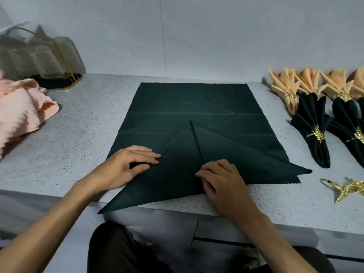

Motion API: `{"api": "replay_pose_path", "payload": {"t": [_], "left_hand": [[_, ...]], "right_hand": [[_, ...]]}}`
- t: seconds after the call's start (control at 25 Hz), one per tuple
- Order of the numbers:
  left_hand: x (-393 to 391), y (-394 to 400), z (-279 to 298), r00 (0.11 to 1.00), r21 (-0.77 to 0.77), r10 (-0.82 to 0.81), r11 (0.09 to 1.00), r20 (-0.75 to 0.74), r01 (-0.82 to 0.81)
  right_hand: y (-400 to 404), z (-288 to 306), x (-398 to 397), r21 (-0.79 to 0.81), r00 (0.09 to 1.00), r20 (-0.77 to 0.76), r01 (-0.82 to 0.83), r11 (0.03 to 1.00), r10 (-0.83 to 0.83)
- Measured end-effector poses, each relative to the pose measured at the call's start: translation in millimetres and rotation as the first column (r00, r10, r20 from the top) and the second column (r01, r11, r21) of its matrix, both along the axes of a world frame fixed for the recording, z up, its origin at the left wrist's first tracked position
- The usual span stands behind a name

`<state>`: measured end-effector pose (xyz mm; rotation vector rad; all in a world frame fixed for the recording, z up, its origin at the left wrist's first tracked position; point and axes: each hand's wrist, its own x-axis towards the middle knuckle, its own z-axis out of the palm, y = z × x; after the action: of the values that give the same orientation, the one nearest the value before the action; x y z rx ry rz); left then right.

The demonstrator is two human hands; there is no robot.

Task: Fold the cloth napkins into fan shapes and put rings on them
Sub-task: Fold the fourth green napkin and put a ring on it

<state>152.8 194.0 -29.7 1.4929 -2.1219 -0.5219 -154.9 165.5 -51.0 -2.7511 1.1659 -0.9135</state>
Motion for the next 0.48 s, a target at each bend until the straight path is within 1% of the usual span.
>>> {"api": "replay_pose_path", "payload": {"t": [0.08, 0.12, 0.24, 0.32, 0.4, 0.48], "left_hand": [[4.1, -1.7, 1.3, 0.999, 0.028, -0.003, 1.0, -0.043, 0.004], [7.1, -2.2, 3.2, 0.998, 0.066, -0.02, 0.998, -0.056, 0.023], [15.5, -3.9, 13.5, 0.992, 0.262, -0.112, 0.957, -0.052, 0.122], [14.3, -7.4, 19.9, 0.989, 0.302, -0.136, 0.942, -0.05, 0.145], [4.3, -11.5, 25.6, 0.989, 0.268, -0.04, 0.96, -0.144, 0.077], [-16.2, -17.3, 29.0, 0.945, 0.251, 0.131, 0.967, -0.3, -0.054]], "right_hand": [[1.3, 1.1, 0.4, 0.019, 1.0, -0.001, -0.017, 1.0, 0.017], [1.7, 2.5, 0.8, 0.031, 1.0, -0.002, -0.016, 0.999, 0.017], [2.0, 4.0, 1.6, 0.06, 1.0, -0.007, 0.006, 0.998, -0.005], [2.1, 4.7, 1.8, 0.086, 1.0, 0.0, 0.012, 0.996, -0.012], [1.5, 3.7, 1.3, 0.127, 1.0, 0.009, 0.019, 0.992, -0.02], [1.6, 5.4, 0.8, 0.193, 0.999, 0.03, 0.024, 0.981, -0.03]]}}
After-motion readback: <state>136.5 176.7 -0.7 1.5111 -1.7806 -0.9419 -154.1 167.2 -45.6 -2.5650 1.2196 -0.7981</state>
